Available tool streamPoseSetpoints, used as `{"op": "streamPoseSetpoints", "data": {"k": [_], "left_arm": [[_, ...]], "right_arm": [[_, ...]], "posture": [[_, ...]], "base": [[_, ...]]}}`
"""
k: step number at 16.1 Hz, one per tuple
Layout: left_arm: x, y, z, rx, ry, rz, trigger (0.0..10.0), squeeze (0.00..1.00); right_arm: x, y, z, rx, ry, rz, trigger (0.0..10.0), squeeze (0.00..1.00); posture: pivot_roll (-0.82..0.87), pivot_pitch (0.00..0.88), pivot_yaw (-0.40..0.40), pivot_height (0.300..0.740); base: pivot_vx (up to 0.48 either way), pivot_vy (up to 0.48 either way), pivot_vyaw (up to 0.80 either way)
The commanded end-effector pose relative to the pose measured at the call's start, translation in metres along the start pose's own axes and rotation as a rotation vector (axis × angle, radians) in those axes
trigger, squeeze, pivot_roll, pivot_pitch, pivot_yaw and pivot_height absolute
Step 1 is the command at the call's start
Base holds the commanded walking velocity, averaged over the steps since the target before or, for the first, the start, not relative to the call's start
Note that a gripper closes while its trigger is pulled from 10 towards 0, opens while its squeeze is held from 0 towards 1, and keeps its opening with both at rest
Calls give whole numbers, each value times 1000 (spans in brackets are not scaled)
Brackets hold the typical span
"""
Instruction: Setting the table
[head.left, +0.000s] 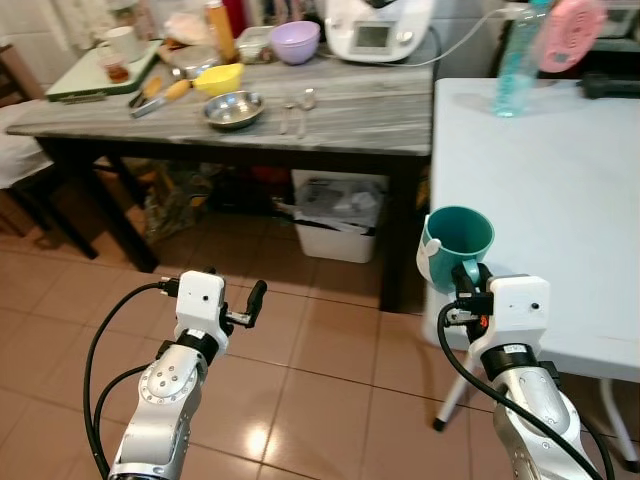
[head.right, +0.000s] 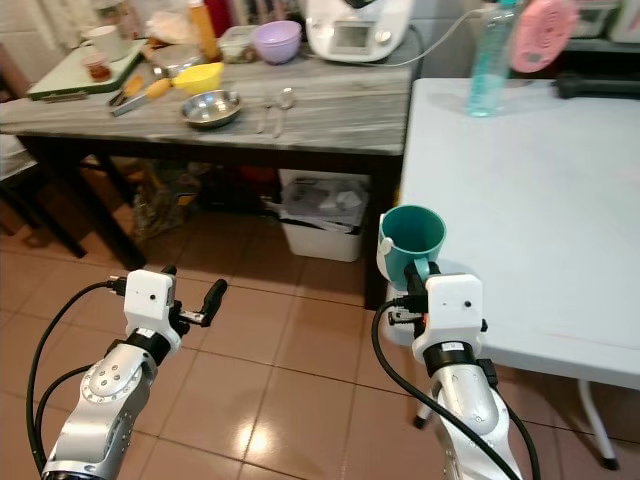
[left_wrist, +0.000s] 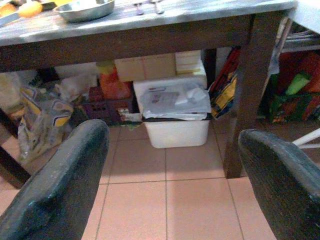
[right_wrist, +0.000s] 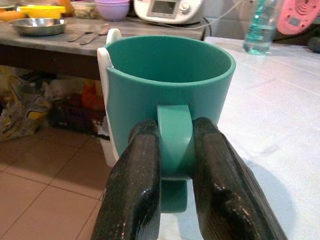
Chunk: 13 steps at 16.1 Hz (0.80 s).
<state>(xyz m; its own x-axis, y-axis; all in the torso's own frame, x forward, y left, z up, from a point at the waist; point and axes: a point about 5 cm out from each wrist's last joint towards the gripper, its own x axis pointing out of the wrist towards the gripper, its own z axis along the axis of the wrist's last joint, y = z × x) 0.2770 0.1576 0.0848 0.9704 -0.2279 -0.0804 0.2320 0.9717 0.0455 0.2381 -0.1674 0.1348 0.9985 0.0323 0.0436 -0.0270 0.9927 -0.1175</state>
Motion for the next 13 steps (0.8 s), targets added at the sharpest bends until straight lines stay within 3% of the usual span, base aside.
{"op": "streamPoseSetpoints", "data": {"k": [1, 13], "left_arm": [[-1, 4, 0, 6, 6, 11, 10000, 0], [3, 0, 1, 9, 12, 4, 10000, 0]], "right_arm": [[1, 5, -2, 17, 18, 25, 10000, 0], [5, -4, 5, -4, -23, -14, 10000, 0]], "posture": [[-157, 87, 124, 740], [-162, 87, 130, 740]], "base": [[0, 360, 0], [0, 394, 0]]}}
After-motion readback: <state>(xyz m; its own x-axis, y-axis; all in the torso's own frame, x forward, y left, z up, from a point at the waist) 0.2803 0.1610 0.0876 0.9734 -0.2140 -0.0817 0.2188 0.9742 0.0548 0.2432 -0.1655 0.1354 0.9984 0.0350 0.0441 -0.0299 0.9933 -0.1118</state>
